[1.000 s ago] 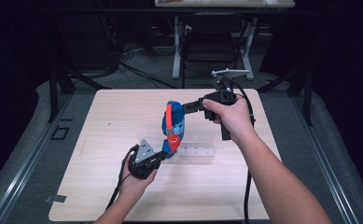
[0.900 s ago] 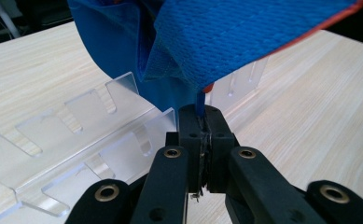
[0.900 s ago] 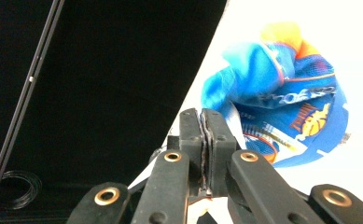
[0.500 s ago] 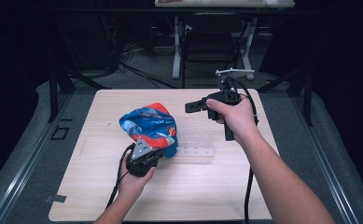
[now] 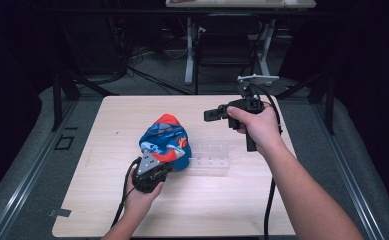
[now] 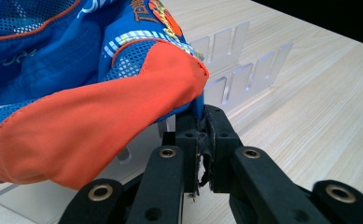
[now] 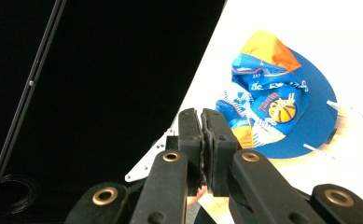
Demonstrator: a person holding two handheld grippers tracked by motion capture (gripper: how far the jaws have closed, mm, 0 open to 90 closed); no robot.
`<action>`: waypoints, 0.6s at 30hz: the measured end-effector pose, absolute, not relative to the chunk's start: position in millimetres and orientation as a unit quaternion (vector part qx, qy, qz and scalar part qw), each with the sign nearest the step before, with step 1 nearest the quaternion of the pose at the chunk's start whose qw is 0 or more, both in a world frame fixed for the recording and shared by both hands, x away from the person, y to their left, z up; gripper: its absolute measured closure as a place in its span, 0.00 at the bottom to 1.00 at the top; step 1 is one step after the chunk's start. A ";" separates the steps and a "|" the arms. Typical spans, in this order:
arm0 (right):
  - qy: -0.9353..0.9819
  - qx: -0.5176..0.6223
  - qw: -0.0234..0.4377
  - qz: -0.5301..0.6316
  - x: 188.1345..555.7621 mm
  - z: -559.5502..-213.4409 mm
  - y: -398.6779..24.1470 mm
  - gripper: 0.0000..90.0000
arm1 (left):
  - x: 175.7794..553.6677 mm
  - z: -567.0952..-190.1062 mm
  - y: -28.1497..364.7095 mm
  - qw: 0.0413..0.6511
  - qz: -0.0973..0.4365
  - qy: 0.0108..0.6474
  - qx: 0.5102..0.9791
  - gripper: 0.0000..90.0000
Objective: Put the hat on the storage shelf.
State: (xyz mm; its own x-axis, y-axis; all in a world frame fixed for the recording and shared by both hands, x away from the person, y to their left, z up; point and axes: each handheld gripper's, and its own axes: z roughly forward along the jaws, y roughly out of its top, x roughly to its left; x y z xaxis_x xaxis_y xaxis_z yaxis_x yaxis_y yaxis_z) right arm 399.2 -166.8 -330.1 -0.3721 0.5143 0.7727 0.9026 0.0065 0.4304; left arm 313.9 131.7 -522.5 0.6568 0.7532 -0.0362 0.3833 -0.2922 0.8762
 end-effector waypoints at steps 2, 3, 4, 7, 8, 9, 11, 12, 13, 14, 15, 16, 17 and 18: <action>-0.678 -0.523 0.204 -0.474 398.7 -330.0 -168.4 0.96 | 313.1 -522.8 132.0 0.471 0.196 0.362 0.780 0.95; -0.678 -0.524 0.203 -0.474 398.6 -330.1 -169.2 0.96 | 312.1 -522.4 131.2 0.470 0.200 0.359 0.781 0.96; -0.678 -0.524 0.203 -0.474 398.7 -330.3 -170.2 0.96 | 310.9 -522.2 129.4 0.471 0.206 0.355 0.781 0.97; -0.674 -0.527 0.203 -0.476 398.7 -331.5 -172.0 0.96 | 309.0 -520.8 124.8 0.477 0.213 0.345 0.780 0.98; -0.675 -0.527 0.203 -0.475 398.8 -331.9 -172.4 0.96 | 308.5 -519.3 123.7 0.478 0.214 0.342 0.780 0.98; -0.675 -0.528 0.203 -0.474 398.7 -332.0 -172.8 0.96 | 308.5 -518.3 122.1 0.480 0.216 0.340 0.779 0.98; -0.674 -0.528 0.203 -0.476 398.7 -332.0 -173.7 0.96 | 307.6 -514.8 119.7 0.485 0.225 0.336 0.776 0.98; -0.674 -0.528 0.202 -0.476 398.7 -331.9 -174.1 0.96 | 307.8 -513.2 117.8 0.487 0.227 0.335 0.774 0.99; -0.673 -0.528 0.203 -0.476 398.6 -331.8 -174.5 0.96 | 308.1 -511.8 115.7 0.486 0.230 0.333 0.774 0.99; -0.673 -0.528 0.203 -0.476 398.5 -331.7 -175.0 0.96 | 308.4 -511.0 113.1 0.486 0.233 0.332 0.774 0.99; -0.673 -0.528 0.203 -0.476 398.5 -331.6 -175.3 0.96 | 308.8 -510.5 110.7 0.483 0.236 0.330 0.776 0.99; -0.673 -0.528 0.203 -0.476 398.3 -331.6 -175.7 0.96 | 309.1 -510.7 108.0 0.483 0.240 0.329 0.776 0.99; -0.673 -0.528 0.203 -0.477 398.2 -331.6 -176.1 0.96 | 309.7 -511.5 105.8 0.479 0.241 0.328 0.778 0.99; -0.675 -0.527 0.202 -0.476 398.1 -331.6 -176.6 0.96 | 310.3 -512.7 104.2 0.476 0.242 0.328 0.779 0.99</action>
State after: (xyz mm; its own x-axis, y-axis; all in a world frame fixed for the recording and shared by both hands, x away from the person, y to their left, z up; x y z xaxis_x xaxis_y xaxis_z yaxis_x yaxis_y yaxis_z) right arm 398.1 -176.6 -331.6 -0.3633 0.5181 0.7743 0.9033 -0.0076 0.4289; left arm 310.3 104.2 -512.7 0.6679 0.7415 0.0644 0.2815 -0.3317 0.9004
